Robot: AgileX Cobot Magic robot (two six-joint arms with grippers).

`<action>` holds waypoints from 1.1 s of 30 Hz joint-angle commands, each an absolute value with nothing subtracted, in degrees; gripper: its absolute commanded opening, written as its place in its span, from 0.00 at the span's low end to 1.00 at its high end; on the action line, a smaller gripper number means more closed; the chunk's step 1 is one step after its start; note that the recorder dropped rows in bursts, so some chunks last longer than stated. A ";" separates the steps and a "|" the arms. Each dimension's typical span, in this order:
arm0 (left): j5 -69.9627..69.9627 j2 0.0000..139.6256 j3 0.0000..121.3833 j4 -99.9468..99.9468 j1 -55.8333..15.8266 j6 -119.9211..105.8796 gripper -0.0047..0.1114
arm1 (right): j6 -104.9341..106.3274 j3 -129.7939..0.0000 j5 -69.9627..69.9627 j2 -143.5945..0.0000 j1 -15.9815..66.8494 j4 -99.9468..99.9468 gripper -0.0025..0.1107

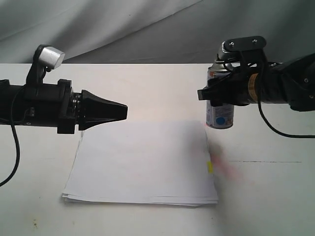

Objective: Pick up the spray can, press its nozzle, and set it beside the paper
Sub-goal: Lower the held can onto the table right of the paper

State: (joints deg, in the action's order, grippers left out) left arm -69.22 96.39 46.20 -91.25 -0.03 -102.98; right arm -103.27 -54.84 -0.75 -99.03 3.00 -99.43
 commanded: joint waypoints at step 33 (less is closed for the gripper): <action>-69.96 95.94 45.98 -91.45 0.00 -102.45 0.04 | -12.20 -29.16 -48.30 -97.67 -5.27 -20.75 0.02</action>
